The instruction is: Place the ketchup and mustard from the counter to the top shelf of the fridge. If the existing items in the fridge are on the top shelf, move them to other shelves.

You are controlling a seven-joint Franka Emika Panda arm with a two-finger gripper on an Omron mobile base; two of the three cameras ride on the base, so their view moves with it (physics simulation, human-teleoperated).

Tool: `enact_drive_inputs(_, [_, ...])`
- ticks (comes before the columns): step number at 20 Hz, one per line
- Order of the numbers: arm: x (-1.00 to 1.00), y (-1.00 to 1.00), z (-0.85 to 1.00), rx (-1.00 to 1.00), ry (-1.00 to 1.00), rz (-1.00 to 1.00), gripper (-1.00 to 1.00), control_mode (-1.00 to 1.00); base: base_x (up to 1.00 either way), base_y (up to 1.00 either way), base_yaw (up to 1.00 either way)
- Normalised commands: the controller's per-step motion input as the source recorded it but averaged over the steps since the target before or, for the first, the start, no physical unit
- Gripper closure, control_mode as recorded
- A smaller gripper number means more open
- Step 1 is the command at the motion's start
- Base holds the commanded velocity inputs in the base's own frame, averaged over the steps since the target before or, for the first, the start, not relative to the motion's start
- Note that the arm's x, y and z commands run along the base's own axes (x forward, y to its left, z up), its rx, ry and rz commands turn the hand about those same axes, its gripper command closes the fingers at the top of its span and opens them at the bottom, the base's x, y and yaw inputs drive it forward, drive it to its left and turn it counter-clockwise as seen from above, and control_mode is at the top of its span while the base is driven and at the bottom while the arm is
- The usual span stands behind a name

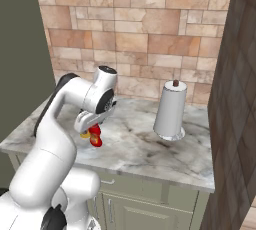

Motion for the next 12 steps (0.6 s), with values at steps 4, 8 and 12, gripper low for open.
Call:
enact_drive_inputs(4, [0.03,0.0,-0.08,0.06,0.0,0.09,-1.0,-1.0,0.0,0.0,0.0])
enact_drive_inputs(8, [0.0,0.0,-0.12,0.14,0.0,0.06,-1.0,-1.0,0.0,0.0,0.0])
enact_drive_inputs(12, [0.0,0.0,-0.13,0.21,0.0,0.02,-1.0,-1.0,0.0,0.0,0.0])
